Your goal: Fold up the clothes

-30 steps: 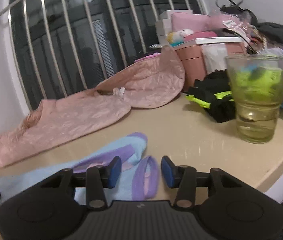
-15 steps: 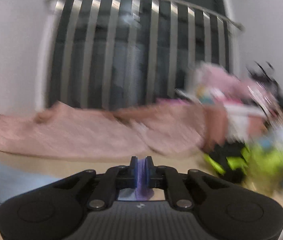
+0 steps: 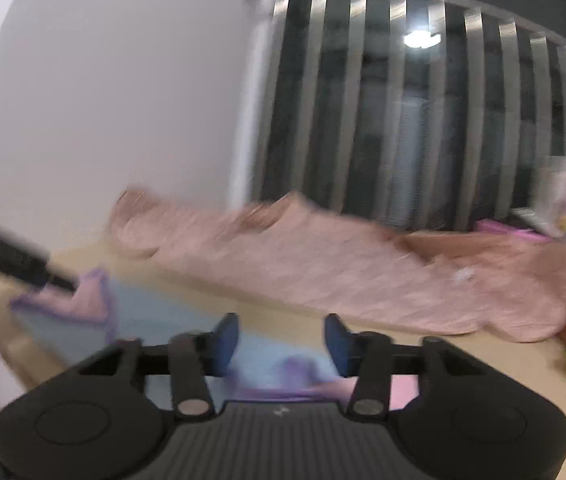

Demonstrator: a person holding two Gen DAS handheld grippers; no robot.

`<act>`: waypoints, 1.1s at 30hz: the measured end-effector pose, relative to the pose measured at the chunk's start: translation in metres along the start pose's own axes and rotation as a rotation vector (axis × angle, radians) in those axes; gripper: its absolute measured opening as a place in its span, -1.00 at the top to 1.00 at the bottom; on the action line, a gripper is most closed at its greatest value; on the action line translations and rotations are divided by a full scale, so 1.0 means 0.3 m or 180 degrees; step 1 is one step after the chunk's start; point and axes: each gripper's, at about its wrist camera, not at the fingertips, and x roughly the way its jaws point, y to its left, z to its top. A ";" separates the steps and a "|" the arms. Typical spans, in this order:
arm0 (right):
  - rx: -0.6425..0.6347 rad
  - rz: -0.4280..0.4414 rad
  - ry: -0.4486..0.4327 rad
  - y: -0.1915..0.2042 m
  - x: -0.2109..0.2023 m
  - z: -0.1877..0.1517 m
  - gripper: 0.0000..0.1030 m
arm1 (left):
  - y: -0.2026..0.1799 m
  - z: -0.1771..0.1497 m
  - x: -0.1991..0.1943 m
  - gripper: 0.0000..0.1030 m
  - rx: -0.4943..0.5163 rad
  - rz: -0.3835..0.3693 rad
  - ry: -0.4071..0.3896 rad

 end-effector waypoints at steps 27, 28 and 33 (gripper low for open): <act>0.0119 0.0065 0.0311 -0.036 0.033 0.021 0.35 | 0.135 -0.030 -0.020 -0.23 -0.0230 0.0263 0.0090; 0.0299 -0.0202 0.0390 -0.101 0.025 0.013 0.35 | 0.130 -0.028 -0.017 -0.23 -0.0211 0.0245 0.0080; 0.0996 -0.0995 0.0941 -0.330 0.054 -0.075 0.51 | 0.077 -0.014 0.000 -0.23 -0.0140 0.0143 0.0045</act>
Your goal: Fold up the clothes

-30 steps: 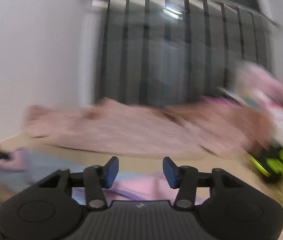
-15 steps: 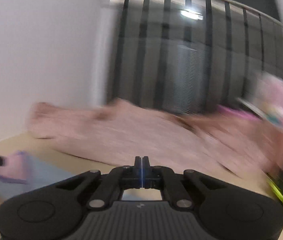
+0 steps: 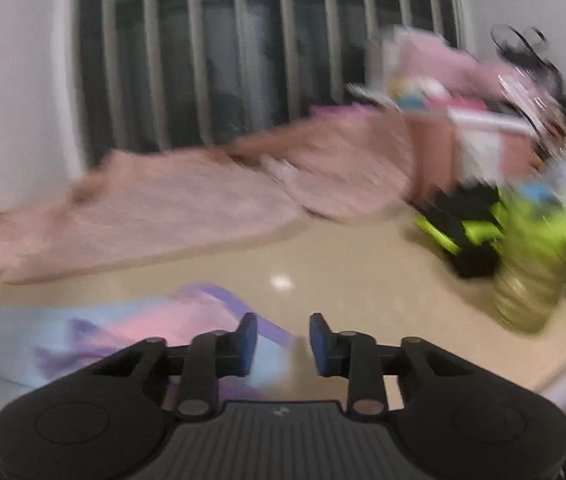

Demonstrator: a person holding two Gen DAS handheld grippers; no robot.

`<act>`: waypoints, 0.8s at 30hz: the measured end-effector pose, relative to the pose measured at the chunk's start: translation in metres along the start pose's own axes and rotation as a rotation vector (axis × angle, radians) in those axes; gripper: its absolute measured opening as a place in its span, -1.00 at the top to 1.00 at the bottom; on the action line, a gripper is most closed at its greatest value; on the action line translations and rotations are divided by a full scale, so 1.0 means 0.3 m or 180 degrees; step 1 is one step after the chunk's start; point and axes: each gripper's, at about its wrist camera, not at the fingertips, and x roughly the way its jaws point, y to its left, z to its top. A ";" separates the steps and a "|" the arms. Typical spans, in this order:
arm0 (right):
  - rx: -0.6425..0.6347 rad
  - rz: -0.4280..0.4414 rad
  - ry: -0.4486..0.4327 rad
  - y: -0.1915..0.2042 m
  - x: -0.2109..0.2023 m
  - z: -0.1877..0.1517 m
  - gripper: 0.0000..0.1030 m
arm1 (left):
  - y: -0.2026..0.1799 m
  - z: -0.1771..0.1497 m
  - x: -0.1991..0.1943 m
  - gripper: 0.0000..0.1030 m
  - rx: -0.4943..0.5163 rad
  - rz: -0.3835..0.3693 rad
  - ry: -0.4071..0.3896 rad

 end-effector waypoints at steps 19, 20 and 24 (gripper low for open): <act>-0.1422 0.1546 -0.0133 0.485 -0.004 0.024 0.99 | 0.036 -0.008 -0.073 -0.23 -0.0096 0.0199 -0.0073; -0.1483 0.1573 -0.0019 0.514 0.018 -0.011 0.99 | 0.041 -0.011 -0.073 -0.23 -0.0112 0.0216 -0.0060; -0.1529 0.1578 -0.0096 0.518 -0.013 -0.042 0.62 | 0.055 -0.012 -0.075 -0.23 -0.0130 0.0244 -0.0046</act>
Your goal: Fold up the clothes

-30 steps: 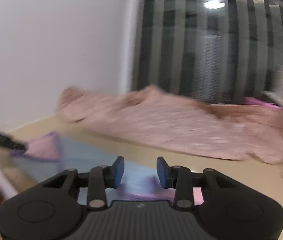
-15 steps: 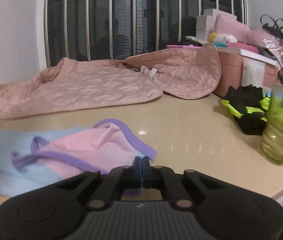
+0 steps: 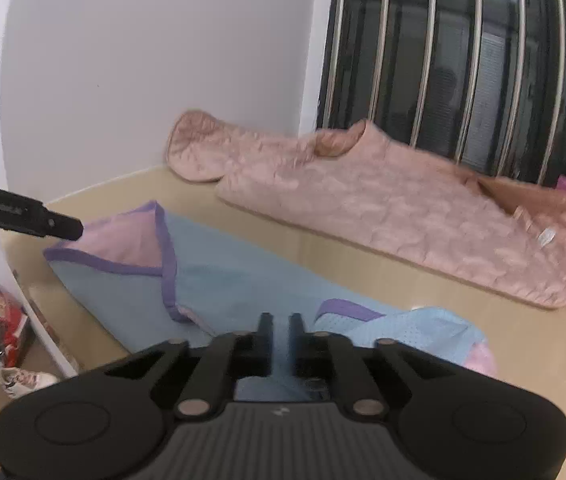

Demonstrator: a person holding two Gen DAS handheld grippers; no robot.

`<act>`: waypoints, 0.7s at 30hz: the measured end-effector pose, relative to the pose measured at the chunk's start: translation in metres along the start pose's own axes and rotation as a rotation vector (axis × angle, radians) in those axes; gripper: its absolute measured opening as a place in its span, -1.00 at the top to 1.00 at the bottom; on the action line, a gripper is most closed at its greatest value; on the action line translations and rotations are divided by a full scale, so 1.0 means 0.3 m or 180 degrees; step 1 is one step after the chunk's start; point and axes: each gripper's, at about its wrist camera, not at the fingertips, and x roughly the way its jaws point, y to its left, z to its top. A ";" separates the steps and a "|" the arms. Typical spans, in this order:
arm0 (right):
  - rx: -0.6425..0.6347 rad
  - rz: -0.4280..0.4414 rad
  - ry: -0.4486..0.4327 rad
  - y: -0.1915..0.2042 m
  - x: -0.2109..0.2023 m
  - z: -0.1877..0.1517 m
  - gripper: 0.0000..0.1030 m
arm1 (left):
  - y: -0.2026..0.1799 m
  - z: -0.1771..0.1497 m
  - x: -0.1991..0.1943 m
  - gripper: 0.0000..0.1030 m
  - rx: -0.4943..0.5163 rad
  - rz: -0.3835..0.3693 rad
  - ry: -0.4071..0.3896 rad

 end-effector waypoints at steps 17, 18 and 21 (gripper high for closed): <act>0.0686 -0.0151 -0.0067 -0.141 0.002 -0.083 0.89 | -0.071 0.014 -0.003 -0.24 0.0177 0.0113 -0.0055; 0.0666 -0.0140 -0.0071 -0.138 -0.002 -0.079 0.88 | -0.054 0.013 -0.011 -0.24 0.0148 0.0170 -0.0061; 0.0768 -0.0013 -0.0147 -0.178 -0.070 -0.056 0.69 | -0.010 0.006 -0.017 -0.23 0.0049 0.0365 -0.0009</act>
